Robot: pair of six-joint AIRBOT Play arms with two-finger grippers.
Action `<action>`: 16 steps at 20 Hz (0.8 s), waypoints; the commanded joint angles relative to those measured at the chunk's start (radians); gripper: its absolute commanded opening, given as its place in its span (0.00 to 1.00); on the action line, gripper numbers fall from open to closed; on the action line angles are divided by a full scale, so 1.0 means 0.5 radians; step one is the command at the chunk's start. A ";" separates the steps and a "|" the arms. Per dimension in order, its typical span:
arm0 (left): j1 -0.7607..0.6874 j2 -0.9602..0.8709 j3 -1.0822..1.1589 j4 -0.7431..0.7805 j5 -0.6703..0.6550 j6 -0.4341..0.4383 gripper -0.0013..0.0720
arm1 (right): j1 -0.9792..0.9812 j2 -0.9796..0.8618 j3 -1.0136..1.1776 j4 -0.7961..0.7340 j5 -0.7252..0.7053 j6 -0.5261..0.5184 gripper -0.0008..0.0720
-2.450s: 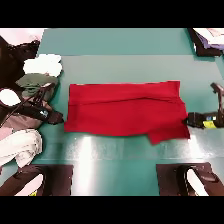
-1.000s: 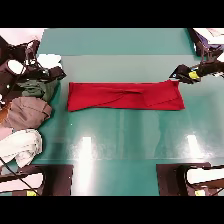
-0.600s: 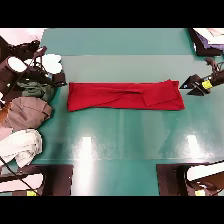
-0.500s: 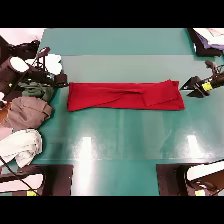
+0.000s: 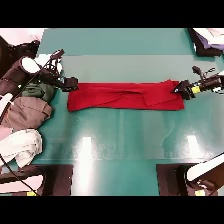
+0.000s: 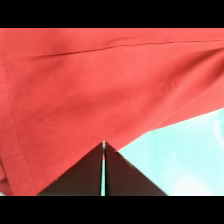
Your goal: Fold the shirts.
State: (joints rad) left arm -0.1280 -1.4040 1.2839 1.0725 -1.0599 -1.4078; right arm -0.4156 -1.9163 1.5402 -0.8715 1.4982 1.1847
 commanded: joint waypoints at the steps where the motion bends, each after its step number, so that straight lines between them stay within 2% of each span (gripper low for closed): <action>1: -0.011 -0.001 0.002 -0.044 0.003 0.001 0.05 | 0.089 -0.037 -0.003 -0.020 -0.067 -0.098 0.52; 3: -0.011 -0.002 0.002 -0.122 0.009 0.002 0.05 | 0.112 0.001 -0.003 -0.018 -0.091 -0.161 0.05; 5: -0.011 -0.006 0.002 -0.217 0.078 0.002 0.05 | 0.117 0.080 -0.003 0.022 -0.100 -0.211 0.04; 7: -0.021 -0.033 0.002 -0.365 0.204 0.002 0.05 | 0.117 0.200 -0.003 0.218 -0.105 -0.210 0.03; 10: -0.186 -0.133 0.021 -0.394 0.403 0.005 0.05 | 0.176 0.418 -0.003 0.510 -0.129 -0.119 0.03; 13: -0.420 -0.381 0.202 -0.381 0.443 0.038 0.05 | 0.333 0.623 0.002 0.610 -0.182 -0.037 0.03; 16: -0.591 -0.708 0.516 -0.381 0.413 0.040 0.05 | 0.537 0.700 0.197 0.601 -0.146 0.058 0.03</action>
State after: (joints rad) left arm -0.3431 -1.6314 1.4273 0.8883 -0.8635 -1.3937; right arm -0.2268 -1.6192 1.5780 -0.6094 1.4250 1.1679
